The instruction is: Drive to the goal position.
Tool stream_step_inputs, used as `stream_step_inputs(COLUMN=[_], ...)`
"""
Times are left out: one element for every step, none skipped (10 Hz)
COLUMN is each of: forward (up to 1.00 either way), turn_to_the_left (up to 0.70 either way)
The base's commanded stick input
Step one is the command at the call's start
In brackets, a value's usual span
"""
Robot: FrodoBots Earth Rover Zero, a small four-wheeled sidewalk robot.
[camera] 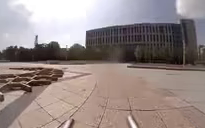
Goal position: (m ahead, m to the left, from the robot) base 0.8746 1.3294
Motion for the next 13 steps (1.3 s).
stream_step_inputs(forward=[0.70,0.70,0.70,0.70,0.70,0.70,0.70,0.70,0.70,0.70,0.70,0.70,0.70], turn_to_the_left=[0.04,0.04,0.04,0.04,0.04,0.04,0.04,0.04,0.04,0.04,0.04,0.04,0.04])
